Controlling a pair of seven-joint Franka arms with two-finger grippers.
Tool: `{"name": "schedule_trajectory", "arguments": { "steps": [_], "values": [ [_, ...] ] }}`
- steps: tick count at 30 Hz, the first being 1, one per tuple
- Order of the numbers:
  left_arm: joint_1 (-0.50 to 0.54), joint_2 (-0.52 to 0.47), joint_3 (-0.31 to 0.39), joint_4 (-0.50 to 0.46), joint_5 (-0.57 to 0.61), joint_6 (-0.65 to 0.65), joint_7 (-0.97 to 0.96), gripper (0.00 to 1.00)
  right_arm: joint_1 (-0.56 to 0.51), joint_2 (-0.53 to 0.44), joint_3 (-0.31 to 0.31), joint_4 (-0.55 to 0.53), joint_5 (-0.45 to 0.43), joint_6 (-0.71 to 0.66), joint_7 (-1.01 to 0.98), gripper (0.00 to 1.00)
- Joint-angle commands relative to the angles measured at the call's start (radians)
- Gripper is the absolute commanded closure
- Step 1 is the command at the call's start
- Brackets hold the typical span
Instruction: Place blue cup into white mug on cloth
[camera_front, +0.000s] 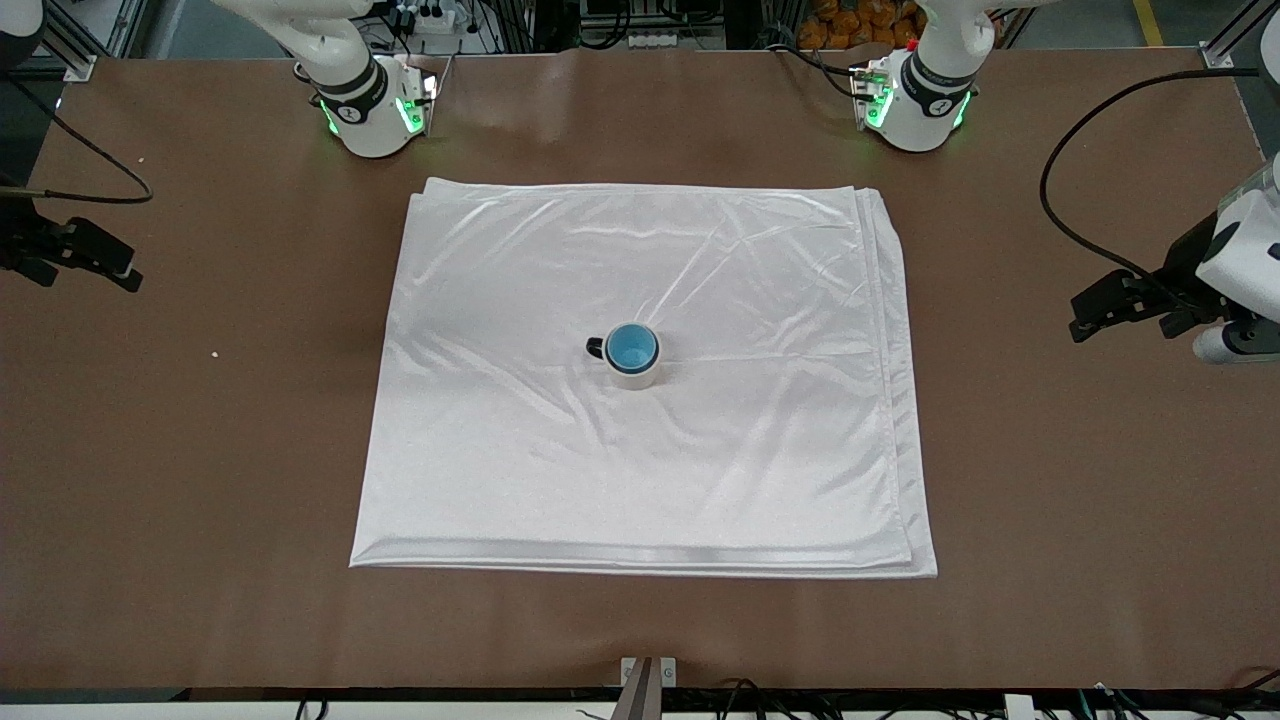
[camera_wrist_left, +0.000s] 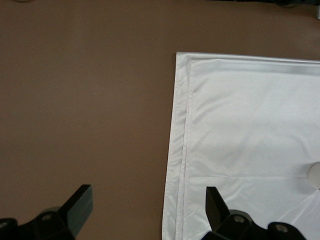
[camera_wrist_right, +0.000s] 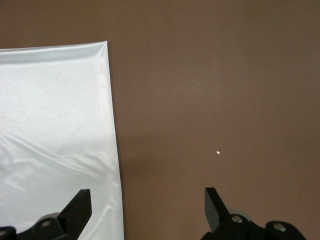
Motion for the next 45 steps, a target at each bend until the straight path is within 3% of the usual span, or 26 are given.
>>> {"name": "schedule_trajectory", "arguments": {
  "steps": [1,32,45],
  "values": [
    [-0.016,-0.036,0.028,-0.037,-0.018,-0.011,0.08,0.0,-0.031,-0.019,0.014,-0.021,0.006,0.016,0.002,0.0],
    [-0.006,-0.128,0.025,-0.11,-0.009,-0.025,0.124,0.0,-0.017,0.049,0.017,0.066,-0.005,0.015,0.013,0.0],
    [-0.006,-0.116,0.025,-0.089,-0.009,-0.025,0.124,0.0,-0.009,0.05,0.018,0.071,-0.007,0.015,0.031,0.0]
  ]
}}
